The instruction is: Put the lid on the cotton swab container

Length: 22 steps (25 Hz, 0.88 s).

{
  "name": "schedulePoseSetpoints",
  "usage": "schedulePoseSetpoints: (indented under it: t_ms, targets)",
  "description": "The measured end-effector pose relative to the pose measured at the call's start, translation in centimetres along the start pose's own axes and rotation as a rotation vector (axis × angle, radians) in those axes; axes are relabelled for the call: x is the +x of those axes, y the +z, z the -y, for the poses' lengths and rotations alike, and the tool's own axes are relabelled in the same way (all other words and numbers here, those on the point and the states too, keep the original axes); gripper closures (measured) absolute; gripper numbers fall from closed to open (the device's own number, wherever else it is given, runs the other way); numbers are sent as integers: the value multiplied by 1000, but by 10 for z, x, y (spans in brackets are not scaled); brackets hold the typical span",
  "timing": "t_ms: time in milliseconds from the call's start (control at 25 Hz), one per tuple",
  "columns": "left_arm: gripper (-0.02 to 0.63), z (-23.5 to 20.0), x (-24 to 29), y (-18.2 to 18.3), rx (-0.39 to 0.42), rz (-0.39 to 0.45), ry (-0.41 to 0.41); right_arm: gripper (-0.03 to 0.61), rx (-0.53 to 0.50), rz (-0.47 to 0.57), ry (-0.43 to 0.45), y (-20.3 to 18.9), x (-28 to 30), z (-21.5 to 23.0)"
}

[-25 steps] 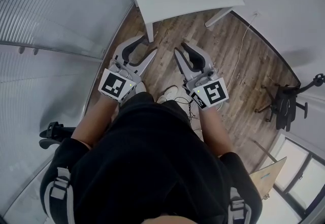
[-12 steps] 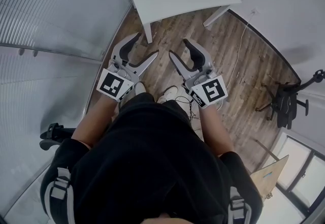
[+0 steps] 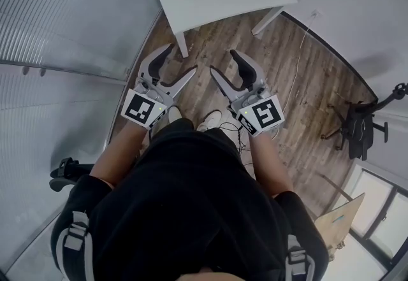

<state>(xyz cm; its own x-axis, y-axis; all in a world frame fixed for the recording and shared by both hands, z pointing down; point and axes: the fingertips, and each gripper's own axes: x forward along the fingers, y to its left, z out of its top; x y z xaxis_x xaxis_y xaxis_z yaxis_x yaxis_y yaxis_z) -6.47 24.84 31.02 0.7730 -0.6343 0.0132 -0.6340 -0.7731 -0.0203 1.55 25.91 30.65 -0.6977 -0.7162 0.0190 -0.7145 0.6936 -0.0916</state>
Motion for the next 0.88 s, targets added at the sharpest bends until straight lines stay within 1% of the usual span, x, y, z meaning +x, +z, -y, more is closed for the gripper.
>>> schedulePoseSetpoints:
  t_ms: [200,560,880]
  targets:
    - [308,12,18,-3,-10,-7,6,319,-9,5,15,2,-12,15]
    - [299,39,57,-5,-9,-15,30,314,-19,13,66,-1,-37,46]
    - [298,60,90,-2,11,-25,36,311,-23,18,56,0,-61,82]
